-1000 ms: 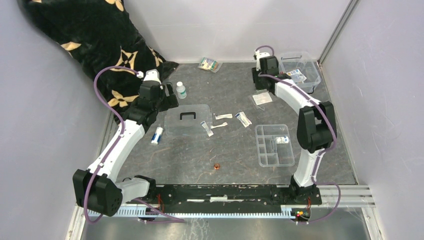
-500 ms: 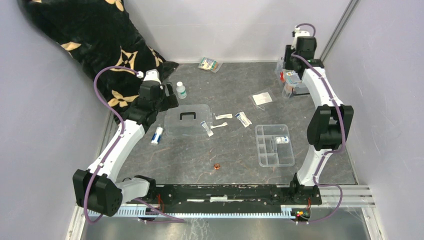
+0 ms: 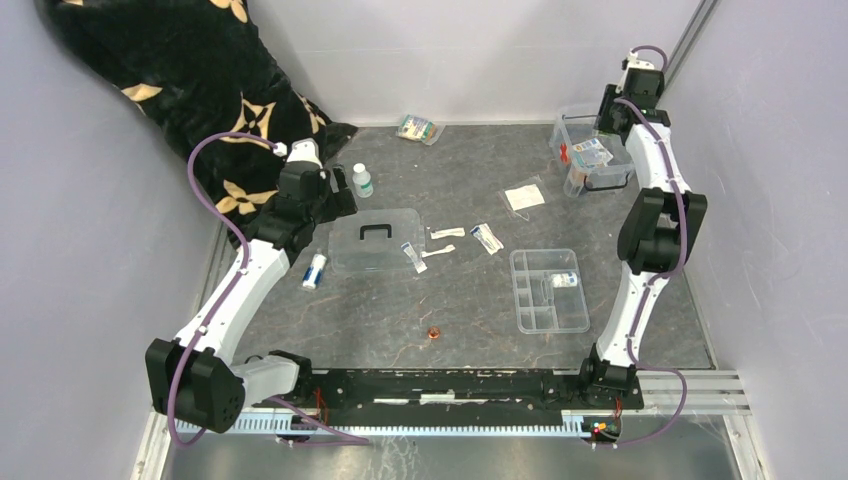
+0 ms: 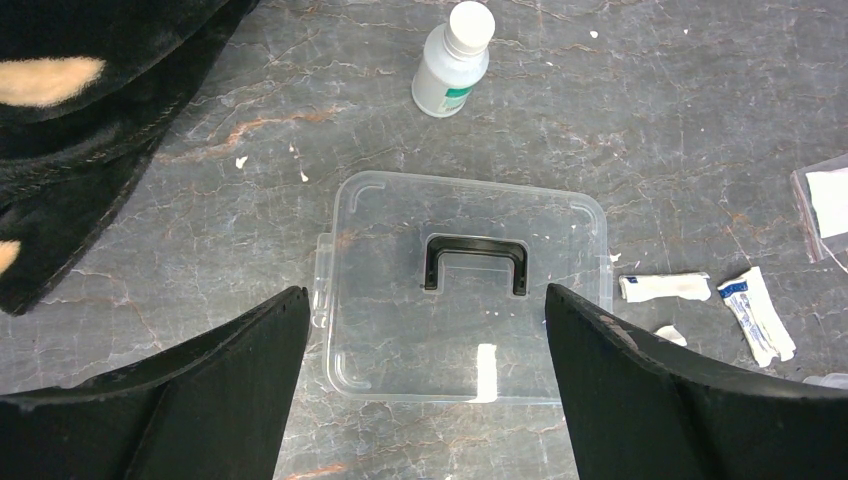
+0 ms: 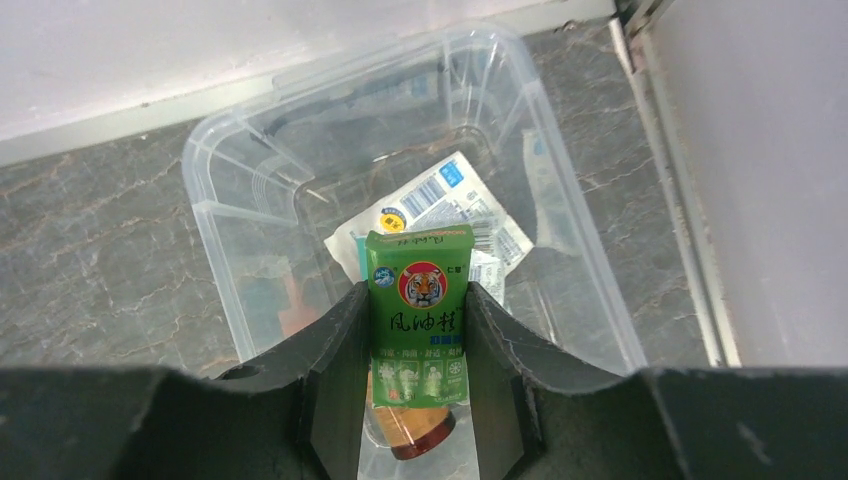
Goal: Organize the medicine kit
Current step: Place the medical item at the medicine box.
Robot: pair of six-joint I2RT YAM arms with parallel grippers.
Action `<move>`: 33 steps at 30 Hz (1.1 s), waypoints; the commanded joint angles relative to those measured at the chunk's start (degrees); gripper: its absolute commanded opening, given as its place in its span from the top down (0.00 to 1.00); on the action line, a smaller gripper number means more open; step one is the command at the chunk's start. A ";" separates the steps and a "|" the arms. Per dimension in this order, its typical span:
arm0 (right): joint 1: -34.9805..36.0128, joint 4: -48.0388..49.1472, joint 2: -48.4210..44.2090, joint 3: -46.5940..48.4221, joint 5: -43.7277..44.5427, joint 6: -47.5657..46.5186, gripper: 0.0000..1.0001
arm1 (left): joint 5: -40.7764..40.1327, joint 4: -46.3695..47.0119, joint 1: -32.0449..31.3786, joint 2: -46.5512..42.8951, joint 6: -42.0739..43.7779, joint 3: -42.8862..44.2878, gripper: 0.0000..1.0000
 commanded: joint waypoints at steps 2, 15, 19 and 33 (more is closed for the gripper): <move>0.18 0.61 2.55 3.31 -1.87 1.37 0.57 | 0.36 1.02 0.26 -1.07 1.83 1.55 0.07; 0.14 0.99 3.25 -2.16 -1.95 0.66 0.50 | 0.02 0.94 0.26 -1.33 1.94 1.55 0.07; 0.21 0.65 2.33 -2.40 -1.98 0.38 0.47 | -0.16 0.95 0.26 -1.49 1.91 1.48 0.07; 0.35 7.78 -27.30 -19.80 -7.82 6.54 0.42 | -9.80 0.15 0.26 -7.37 -1.01 -0.75 0.07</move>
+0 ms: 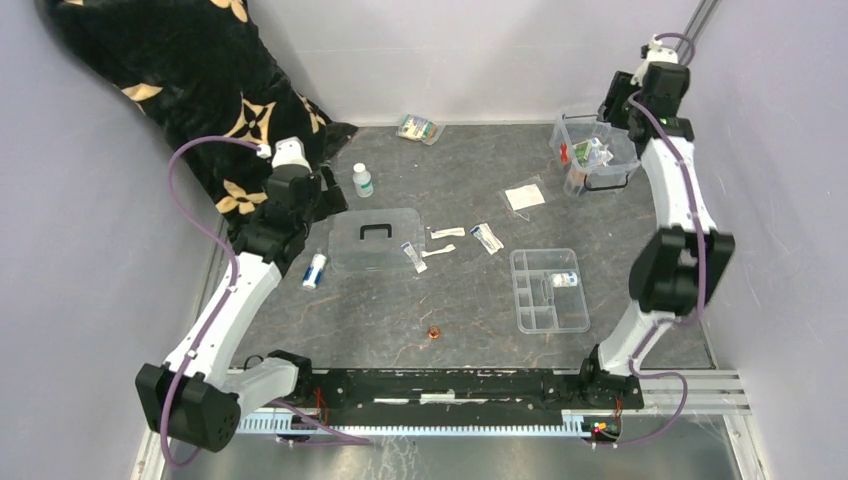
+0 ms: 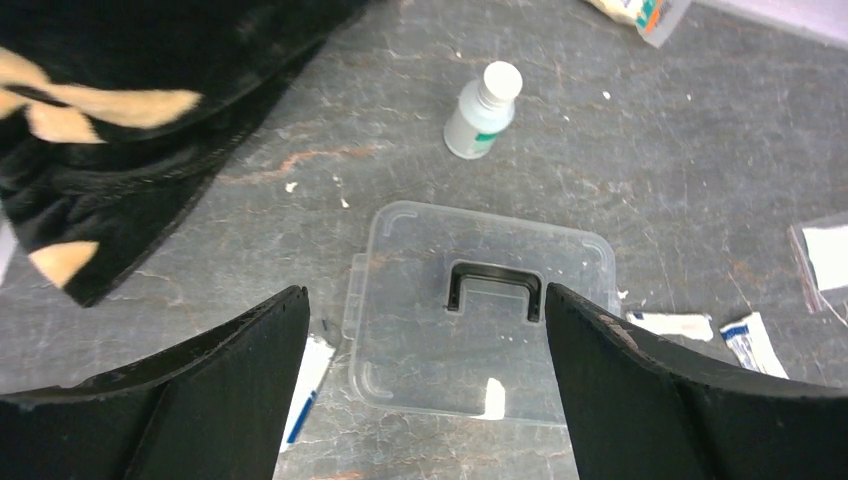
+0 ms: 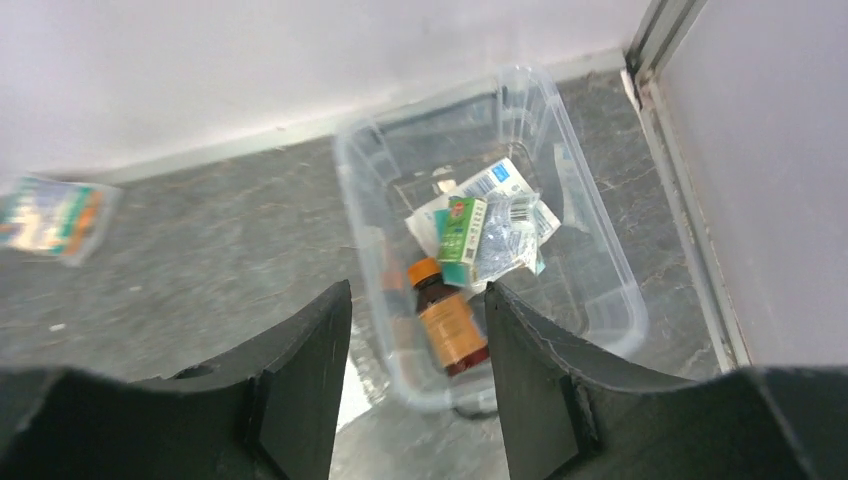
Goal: Organize the medicine kit
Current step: Place the medical item at the medicine box, then pick up the medical item at the center of the board.
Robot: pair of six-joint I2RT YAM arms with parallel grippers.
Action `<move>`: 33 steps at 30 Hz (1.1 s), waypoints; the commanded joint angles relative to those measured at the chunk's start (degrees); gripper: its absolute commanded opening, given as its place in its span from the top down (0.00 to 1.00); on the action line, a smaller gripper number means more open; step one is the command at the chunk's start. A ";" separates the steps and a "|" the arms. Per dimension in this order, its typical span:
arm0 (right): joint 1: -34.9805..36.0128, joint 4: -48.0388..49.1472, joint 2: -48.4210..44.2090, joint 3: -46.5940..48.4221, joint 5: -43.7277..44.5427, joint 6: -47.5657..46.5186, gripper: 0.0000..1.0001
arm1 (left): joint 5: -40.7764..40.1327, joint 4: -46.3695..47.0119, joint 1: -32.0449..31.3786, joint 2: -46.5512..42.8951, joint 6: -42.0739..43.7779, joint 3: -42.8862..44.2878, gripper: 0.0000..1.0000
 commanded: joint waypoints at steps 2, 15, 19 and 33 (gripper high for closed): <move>0.69 10.78 -20.45 -19.92 -7.24 5.27 0.42 | -6.05 -1.88 0.26 -3.55 -1.75 -0.30 0.07; 22.34 12.80 -44.97 -56.41 -14.78 4.03 0.37 | -8.25 -19.75 0.60 3.31 -1.27 2.99 0.13; 24.67 11.55 -51.55 -64.93 -17.22 3.75 0.36 | -5.84 -19.22 0.78 8.76 0.32 1.24 0.14; 24.67 7.91 -60.69 -70.78 -20.06 0.49 0.32 | -4.88 -20.09 3.04 25.50 4.71 0.02 0.34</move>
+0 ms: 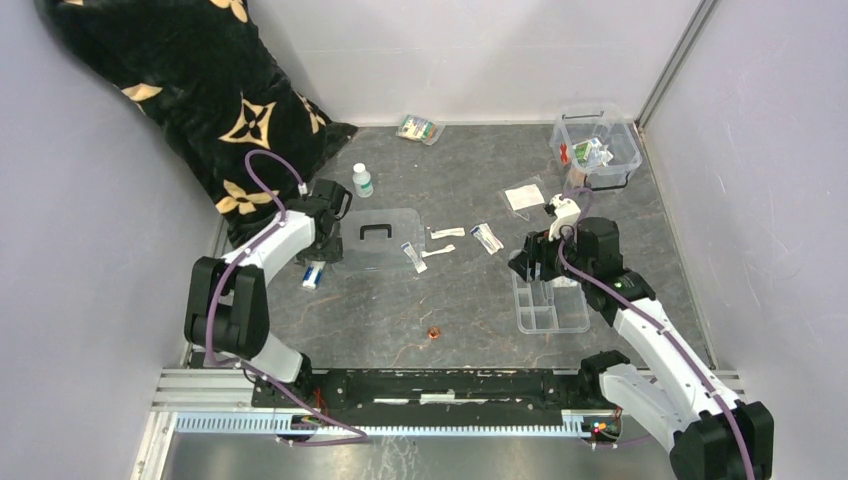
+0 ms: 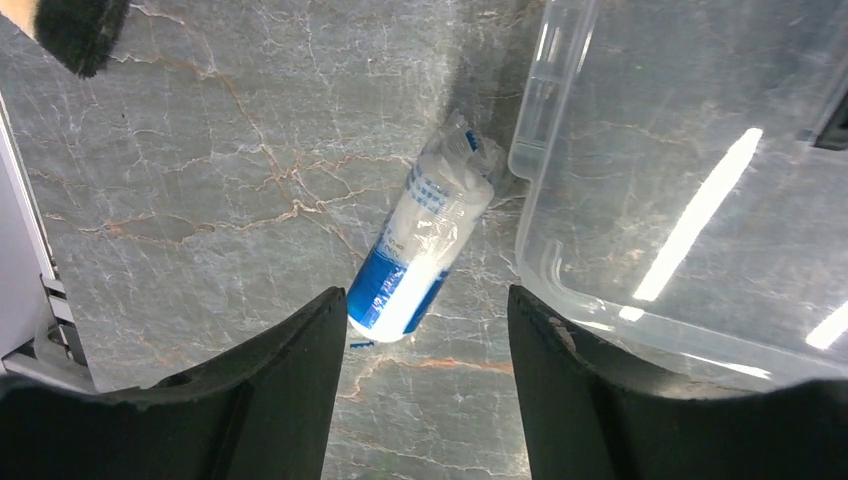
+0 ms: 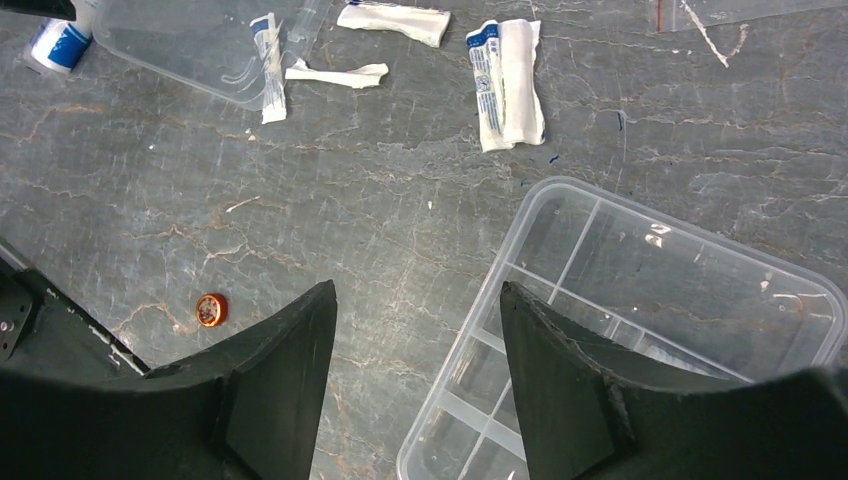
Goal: Organize the medicine kit
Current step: Pick up the medical item at the center of the board.
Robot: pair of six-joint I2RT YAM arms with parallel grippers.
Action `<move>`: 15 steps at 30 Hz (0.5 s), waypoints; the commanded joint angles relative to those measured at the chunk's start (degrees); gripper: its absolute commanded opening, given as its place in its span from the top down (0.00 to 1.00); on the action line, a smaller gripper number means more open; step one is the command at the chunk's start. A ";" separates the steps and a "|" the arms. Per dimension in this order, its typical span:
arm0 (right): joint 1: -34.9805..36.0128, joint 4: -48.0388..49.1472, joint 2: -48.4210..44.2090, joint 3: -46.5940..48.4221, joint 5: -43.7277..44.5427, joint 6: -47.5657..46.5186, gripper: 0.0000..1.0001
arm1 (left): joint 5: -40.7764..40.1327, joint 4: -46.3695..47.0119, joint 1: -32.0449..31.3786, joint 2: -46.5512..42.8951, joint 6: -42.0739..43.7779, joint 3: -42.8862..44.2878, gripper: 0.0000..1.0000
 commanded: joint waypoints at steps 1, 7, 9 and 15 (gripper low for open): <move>0.08 1.07 -0.82 0.39 -1.47 -1.66 0.32 | 0.26 -0.94 1.08 2.12 2.89 0.50 0.35; 0.12 1.51 -0.93 -0.47 -1.55 -1.71 0.32 | -1.90 -1.58 2.31 7.47 1.94 1.28 0.41; 0.12 1.51 -1.08 -0.67 -1.67 -1.70 0.31 | -1.64 -0.89 2.64 8.69 1.95 1.50 0.41; 0.12 0.99 -1.66 -0.71 -1.03 -1.88 0.31 | -0.76 0.48 3.10 12.58 2.34 2.29 0.49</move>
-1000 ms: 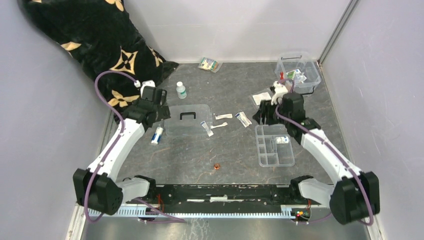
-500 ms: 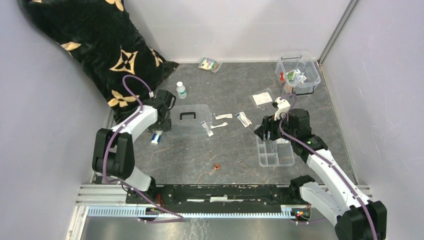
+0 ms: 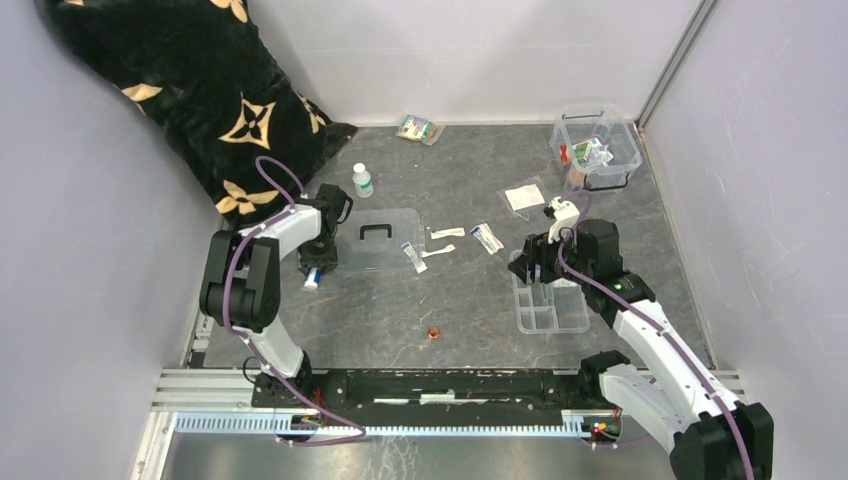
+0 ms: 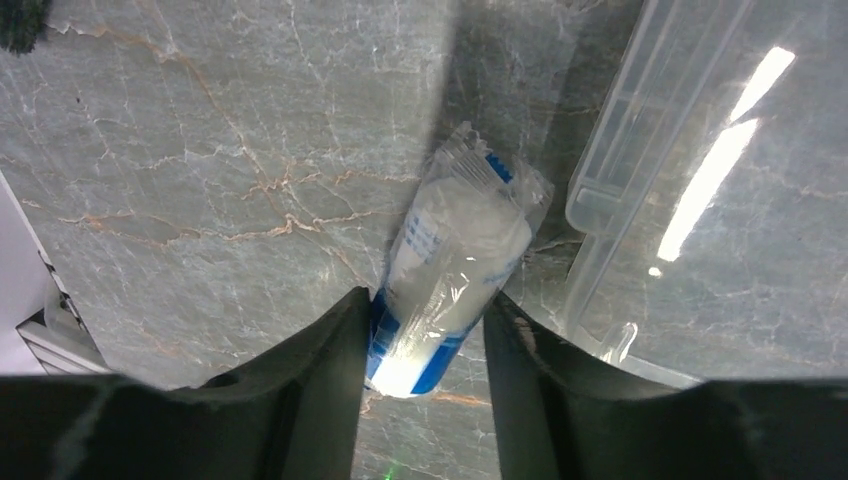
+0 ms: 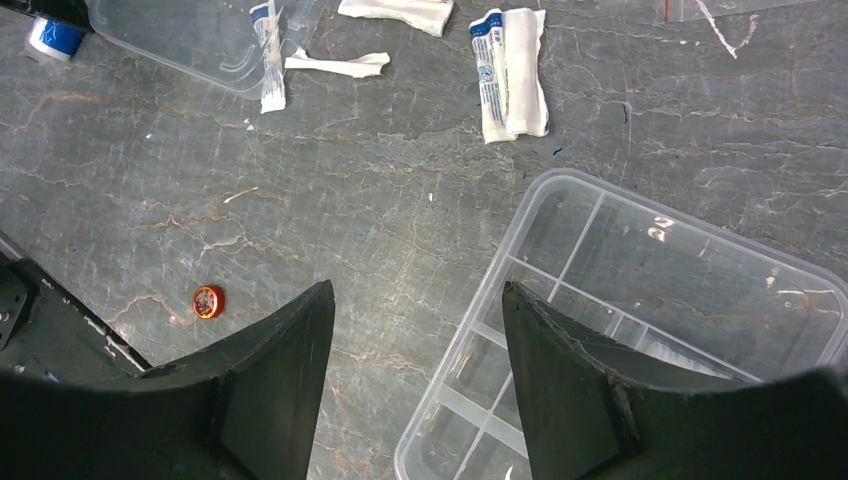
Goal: Organize the medicine kit
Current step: Pick up the medical item at the center of the board.
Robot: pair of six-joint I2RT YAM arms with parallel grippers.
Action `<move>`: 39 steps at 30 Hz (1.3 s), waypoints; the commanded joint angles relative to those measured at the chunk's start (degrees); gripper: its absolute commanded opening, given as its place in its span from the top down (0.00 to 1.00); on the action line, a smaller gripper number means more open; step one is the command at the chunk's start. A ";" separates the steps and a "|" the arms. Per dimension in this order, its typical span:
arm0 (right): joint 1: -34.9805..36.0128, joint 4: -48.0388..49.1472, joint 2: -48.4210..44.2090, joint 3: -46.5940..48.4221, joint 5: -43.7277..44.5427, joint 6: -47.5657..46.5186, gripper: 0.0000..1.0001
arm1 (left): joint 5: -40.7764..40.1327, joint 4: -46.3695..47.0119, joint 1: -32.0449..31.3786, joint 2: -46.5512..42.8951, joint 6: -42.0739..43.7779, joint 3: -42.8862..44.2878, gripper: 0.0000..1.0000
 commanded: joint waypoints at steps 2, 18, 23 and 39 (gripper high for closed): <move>0.12 0.88 -1.59 0.05 0.13 -1.22 0.31 | -0.02 1.25 0.55 2.25 2.41 1.97 0.55; 0.08 1.66 -2.12 0.23 -0.65 1.72 0.31 | 3.93 -3.65 0.55 -16.55 1.02 7.51 0.67; 0.09 9.84 -1.31 -2.14 -8.23 10.31 0.30 | 16.79 -1.07 0.46 -28.22 -2.90 8.88 0.63; 15.92 50.53 8.96 0.21 -11.00 37.05 0.21 | 40.64 37.09 -18.10 -39.82 -31.00 -3.11 0.56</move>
